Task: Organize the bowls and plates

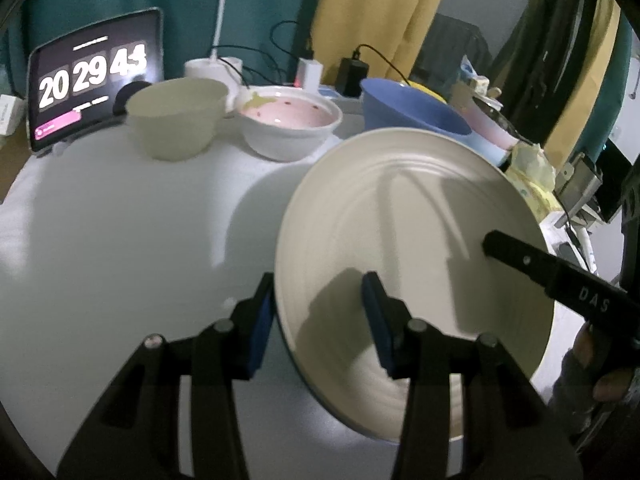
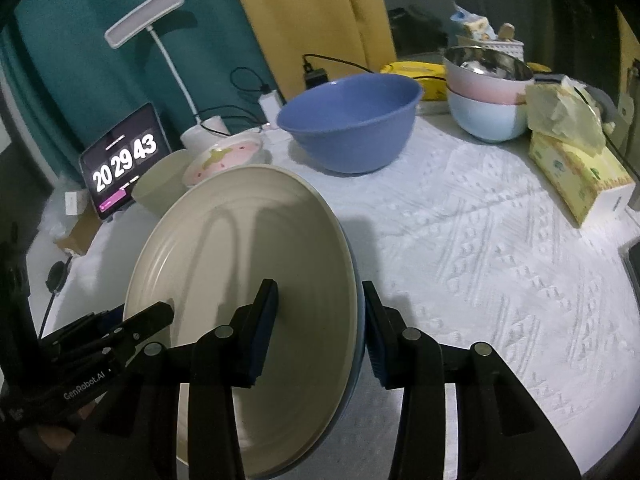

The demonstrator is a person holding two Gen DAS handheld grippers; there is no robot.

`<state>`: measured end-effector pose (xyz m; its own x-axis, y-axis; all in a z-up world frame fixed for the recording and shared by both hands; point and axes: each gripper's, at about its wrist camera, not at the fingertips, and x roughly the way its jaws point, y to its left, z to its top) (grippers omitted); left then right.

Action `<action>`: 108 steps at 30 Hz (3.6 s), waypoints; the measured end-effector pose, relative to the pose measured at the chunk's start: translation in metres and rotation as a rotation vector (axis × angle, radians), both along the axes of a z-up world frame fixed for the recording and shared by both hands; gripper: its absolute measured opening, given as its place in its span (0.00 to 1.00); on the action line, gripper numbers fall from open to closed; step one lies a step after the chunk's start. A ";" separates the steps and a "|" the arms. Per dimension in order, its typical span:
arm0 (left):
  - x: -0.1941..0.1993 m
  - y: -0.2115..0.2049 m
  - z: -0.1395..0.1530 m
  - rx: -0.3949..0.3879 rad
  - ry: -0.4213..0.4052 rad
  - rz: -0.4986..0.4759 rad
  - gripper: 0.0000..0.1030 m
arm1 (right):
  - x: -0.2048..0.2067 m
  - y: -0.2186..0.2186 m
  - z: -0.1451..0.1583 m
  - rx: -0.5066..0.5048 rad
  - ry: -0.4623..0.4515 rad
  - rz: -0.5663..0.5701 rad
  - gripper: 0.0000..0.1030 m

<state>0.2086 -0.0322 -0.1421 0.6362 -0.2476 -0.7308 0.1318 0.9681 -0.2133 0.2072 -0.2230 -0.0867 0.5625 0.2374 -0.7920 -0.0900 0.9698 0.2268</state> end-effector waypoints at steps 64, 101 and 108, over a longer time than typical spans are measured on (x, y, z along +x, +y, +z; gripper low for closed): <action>-0.002 0.180 -0.036 0.010 0.047 0.301 0.43 | 0.062 0.203 -0.047 0.013 0.135 0.279 0.42; -0.033 0.140 0.005 0.094 -0.076 0.318 0.45 | 0.032 0.159 -0.016 -0.036 0.053 0.224 0.45; -0.036 0.114 0.015 0.107 -0.099 0.281 0.45 | 0.021 0.134 -0.006 -0.035 0.024 0.193 0.45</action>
